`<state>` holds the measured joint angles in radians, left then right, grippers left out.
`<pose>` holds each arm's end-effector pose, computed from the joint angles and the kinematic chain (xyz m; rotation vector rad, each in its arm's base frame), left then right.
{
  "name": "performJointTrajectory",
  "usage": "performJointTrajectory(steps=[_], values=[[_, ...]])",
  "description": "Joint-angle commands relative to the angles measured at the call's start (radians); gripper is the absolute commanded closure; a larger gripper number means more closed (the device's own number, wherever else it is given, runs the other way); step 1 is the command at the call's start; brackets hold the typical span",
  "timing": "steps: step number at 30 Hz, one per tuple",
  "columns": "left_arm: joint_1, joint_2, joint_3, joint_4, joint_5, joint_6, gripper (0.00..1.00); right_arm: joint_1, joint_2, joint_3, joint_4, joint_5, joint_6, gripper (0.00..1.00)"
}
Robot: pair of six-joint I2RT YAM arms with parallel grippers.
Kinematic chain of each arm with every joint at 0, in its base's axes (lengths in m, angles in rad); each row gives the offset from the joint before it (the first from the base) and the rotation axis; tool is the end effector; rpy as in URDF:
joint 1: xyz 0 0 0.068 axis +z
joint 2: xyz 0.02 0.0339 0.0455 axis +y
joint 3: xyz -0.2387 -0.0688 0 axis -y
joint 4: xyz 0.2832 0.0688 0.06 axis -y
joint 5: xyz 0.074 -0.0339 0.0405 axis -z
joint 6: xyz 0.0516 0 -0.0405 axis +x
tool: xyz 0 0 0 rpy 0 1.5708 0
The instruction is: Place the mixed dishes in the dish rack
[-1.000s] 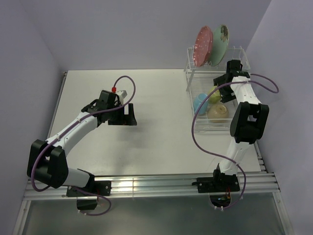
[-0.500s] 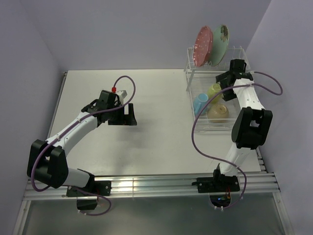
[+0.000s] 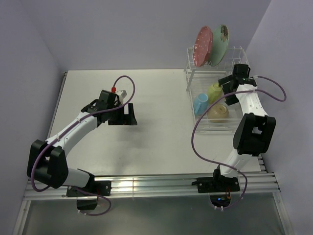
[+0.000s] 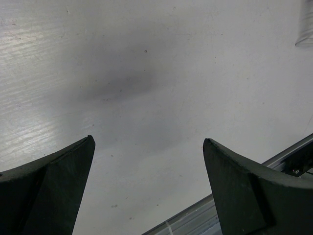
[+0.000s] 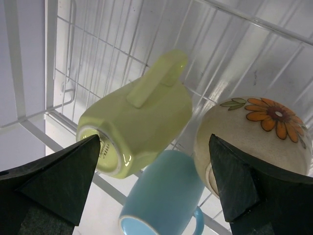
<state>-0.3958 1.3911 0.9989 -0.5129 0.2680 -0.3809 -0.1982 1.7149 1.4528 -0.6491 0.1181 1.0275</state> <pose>0.3070 -0.1431 0.1982 0.1377 2.5468 -0.6514 0.4107 -0.0887 0.2353 1.4701 2.0033 0.2082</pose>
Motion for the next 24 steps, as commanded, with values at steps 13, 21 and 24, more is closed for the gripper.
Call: performJointTrajectory(steps=[13, 21, 24], values=[[0.003, -0.066, 0.014, 0.01, 0.016, -0.004, 0.01, -0.041, -0.146, -0.098, 0.028, -0.011, -0.035, 0.0], [0.003, -0.115, -0.011, 0.004, 0.019, -0.019, 0.01, -0.058, -0.219, -0.181, 0.026, -0.032, -0.066, 0.0], [0.003, -0.136, -0.025, 0.004, 0.027, -0.027, 0.01, -0.06, -0.254, -0.218, 0.026, -0.043, -0.078, 0.0]])
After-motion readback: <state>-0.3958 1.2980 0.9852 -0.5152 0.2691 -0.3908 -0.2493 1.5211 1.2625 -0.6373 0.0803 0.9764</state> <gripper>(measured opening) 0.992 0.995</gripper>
